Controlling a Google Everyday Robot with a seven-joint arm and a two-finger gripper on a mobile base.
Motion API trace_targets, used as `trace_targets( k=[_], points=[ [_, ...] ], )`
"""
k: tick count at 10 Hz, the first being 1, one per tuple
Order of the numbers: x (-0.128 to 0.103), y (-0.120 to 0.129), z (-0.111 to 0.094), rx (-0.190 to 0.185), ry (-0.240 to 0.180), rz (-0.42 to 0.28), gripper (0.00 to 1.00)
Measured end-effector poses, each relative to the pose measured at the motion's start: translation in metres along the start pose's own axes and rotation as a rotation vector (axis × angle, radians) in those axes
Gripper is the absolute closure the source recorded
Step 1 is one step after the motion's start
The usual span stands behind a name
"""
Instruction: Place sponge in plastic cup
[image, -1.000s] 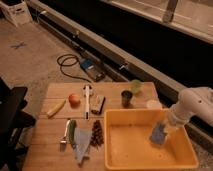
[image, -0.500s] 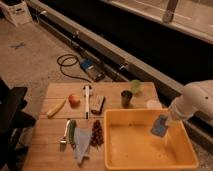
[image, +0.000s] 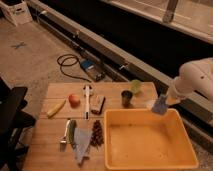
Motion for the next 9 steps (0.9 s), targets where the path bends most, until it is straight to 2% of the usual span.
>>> trace_targets(
  k=[2, 4, 6, 9],
  points=[
    [-0.023, -0.055, -0.018, 0.067, 0.000, -0.020, 1.00],
    [-0.051, -0.091, -0.027, 0.115, -0.020, -0.044, 1.00],
    [-0.061, -0.101, -0.028, 0.122, -0.024, -0.045, 1.00],
    [-0.060, -0.101, -0.026, 0.120, -0.021, -0.043, 1.00]
  ],
)
